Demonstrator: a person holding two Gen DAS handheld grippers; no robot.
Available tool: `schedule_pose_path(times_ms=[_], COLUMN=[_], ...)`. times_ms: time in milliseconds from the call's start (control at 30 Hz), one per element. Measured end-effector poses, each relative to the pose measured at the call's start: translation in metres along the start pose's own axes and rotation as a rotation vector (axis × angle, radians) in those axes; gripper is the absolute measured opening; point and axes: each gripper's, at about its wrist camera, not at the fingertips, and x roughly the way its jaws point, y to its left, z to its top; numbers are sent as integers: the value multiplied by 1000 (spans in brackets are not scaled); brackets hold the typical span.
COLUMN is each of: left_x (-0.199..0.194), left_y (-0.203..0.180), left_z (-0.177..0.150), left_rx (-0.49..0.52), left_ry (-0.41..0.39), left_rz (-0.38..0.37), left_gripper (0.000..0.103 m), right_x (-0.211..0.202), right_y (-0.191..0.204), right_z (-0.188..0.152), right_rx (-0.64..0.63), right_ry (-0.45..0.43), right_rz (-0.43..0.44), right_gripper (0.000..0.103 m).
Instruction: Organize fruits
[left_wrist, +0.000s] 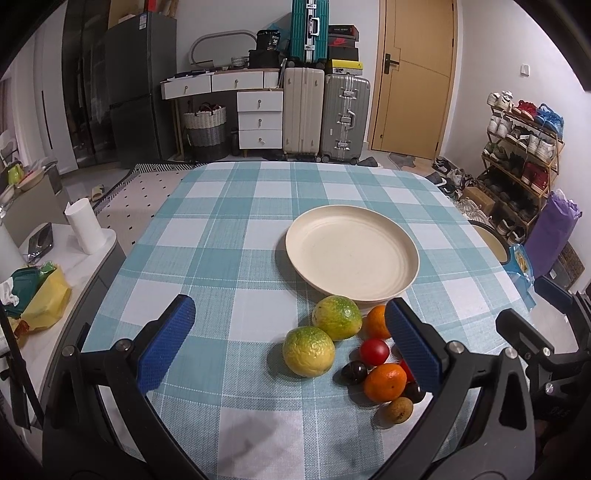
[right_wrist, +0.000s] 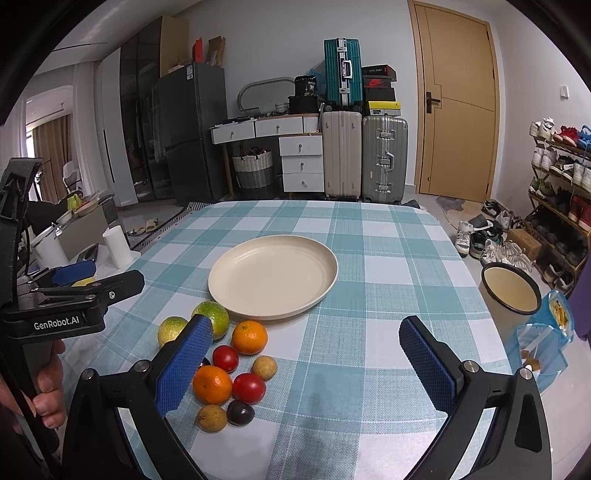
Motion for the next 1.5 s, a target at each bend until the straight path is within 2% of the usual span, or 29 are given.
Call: schedule_pose_path(times_ms=[867, 1167, 1500], left_x=[2, 8, 26], left_y=[3, 10, 18], left_z=[-4, -25, -21], left_rx=[-6, -22, -47], left_ry=[6, 25, 86], left_rz=[-6, -52, -87], left_gripper=[103, 103, 103], right_x=[-1, -1, 6], right_y=[-1, -3, -5], right_z=[2, 5, 2], right_rx=[11, 24, 34], right_ry=[-11, -37, -18], right_rz=[5, 15, 18], right_gripper=[103, 103, 103])
